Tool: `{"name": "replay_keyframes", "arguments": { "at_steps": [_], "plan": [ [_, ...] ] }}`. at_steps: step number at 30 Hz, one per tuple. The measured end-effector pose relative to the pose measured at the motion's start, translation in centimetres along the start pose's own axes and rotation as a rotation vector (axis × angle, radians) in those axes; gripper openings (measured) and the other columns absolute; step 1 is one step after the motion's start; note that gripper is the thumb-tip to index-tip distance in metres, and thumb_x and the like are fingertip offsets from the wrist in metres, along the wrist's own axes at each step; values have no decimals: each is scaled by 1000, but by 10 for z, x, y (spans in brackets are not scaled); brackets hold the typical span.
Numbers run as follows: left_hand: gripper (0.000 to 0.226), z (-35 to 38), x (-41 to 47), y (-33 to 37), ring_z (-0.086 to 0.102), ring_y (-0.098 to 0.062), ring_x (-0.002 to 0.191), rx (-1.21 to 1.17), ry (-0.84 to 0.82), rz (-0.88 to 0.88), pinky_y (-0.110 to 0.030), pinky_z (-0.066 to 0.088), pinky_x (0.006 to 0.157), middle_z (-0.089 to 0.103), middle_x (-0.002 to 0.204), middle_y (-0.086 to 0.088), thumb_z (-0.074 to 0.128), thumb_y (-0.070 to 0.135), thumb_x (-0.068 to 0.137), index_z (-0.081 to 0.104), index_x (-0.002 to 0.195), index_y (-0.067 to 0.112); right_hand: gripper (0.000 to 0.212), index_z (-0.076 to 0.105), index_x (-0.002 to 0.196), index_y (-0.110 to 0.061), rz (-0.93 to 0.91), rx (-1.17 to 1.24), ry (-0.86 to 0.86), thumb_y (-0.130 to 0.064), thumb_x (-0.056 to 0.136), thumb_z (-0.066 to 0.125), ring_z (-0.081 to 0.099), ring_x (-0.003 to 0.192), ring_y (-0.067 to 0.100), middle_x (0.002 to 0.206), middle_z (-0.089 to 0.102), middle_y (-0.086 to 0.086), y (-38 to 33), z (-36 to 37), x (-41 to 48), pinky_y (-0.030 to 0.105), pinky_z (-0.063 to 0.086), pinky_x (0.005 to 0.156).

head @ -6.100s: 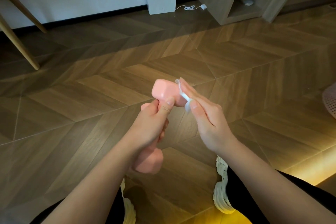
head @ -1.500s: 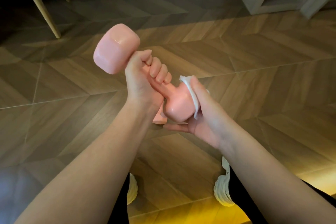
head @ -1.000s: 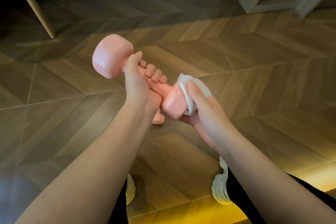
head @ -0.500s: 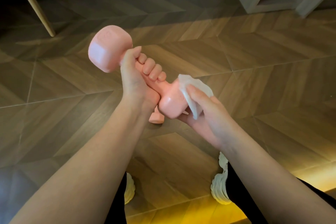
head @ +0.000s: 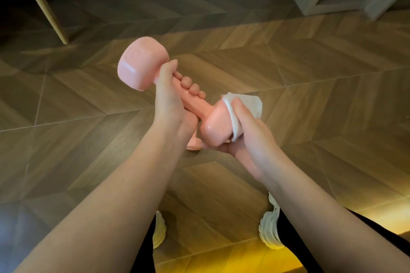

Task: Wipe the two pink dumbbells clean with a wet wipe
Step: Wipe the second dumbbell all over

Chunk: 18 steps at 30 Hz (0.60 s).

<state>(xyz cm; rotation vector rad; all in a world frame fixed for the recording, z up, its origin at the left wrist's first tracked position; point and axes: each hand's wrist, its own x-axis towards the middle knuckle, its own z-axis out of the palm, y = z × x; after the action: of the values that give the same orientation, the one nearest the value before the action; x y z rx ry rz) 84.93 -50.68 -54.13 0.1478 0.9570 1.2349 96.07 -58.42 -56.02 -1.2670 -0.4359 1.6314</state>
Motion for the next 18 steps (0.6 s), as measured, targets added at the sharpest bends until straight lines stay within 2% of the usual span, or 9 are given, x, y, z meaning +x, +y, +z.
{"name": "replay_keyframes", "arguments": {
  "at_steps": [2, 4, 7, 9, 12, 15, 18],
  "plan": [
    [33, -1, 0, 5, 31, -11, 41, -22, 8, 9, -22, 34, 44, 31, 50, 7, 56, 28, 93, 38, 66, 20, 22, 65, 111, -24, -64, -10, -162, -34, 93, 59, 67, 106, 26, 109, 72, 8, 1, -5, -4, 56, 51, 93],
    [35, -3, 0, 10, 27, -11, 41, -51, -17, 17, -23, 31, 43, 27, 49, 7, 54, 27, 93, 37, 63, 20, 24, 68, 111, -27, -89, -22, -274, -28, 87, 62, 66, 103, 19, 106, 70, 4, -1, -7, -6, 46, 52, 89],
    [38, -5, -3, 10, 23, -12, 42, -51, -71, 16, -24, 28, 42, 22, 50, 7, 50, 25, 93, 34, 59, 21, 41, 61, 119, -20, -31, -105, -208, -32, 81, 68, 66, 98, 18, 104, 69, 5, 0, -2, -4, 45, 54, 89],
    [38, -4, -5, 8, 22, -13, 42, -24, -92, 11, -24, 28, 43, 22, 50, 6, 50, 23, 93, 33, 58, 22, 34, 64, 114, -23, -2, -172, -122, -41, 85, 68, 66, 95, 21, 102, 70, 8, 0, 5, -3, 53, 52, 92],
    [37, -1, -4, 8, 23, -13, 41, -15, -108, 24, -24, 28, 43, 23, 48, 6, 49, 22, 92, 33, 59, 21, 31, 65, 111, -20, 25, -86, -24, -46, 96, 57, 70, 90, 20, 97, 73, 8, -5, 5, 0, 56, 51, 91],
    [38, 1, -1, 12, 23, -11, 40, -81, -104, 11, -23, 28, 40, 24, 48, 7, 49, 23, 92, 35, 57, 21, 32, 61, 122, -13, 31, 53, -173, -34, 100, 52, 70, 92, 19, 100, 74, 6, -15, -4, -4, 53, 53, 90],
    [41, -1, -1, 15, 23, -11, 40, -121, -120, -1, -24, 27, 41, 24, 47, 8, 49, 24, 92, 36, 53, 21, 37, 58, 126, -13, 9, 59, -335, -27, 91, 58, 66, 109, 24, 118, 69, 9, -16, -11, -9, 50, 53, 93]
  ]
}}
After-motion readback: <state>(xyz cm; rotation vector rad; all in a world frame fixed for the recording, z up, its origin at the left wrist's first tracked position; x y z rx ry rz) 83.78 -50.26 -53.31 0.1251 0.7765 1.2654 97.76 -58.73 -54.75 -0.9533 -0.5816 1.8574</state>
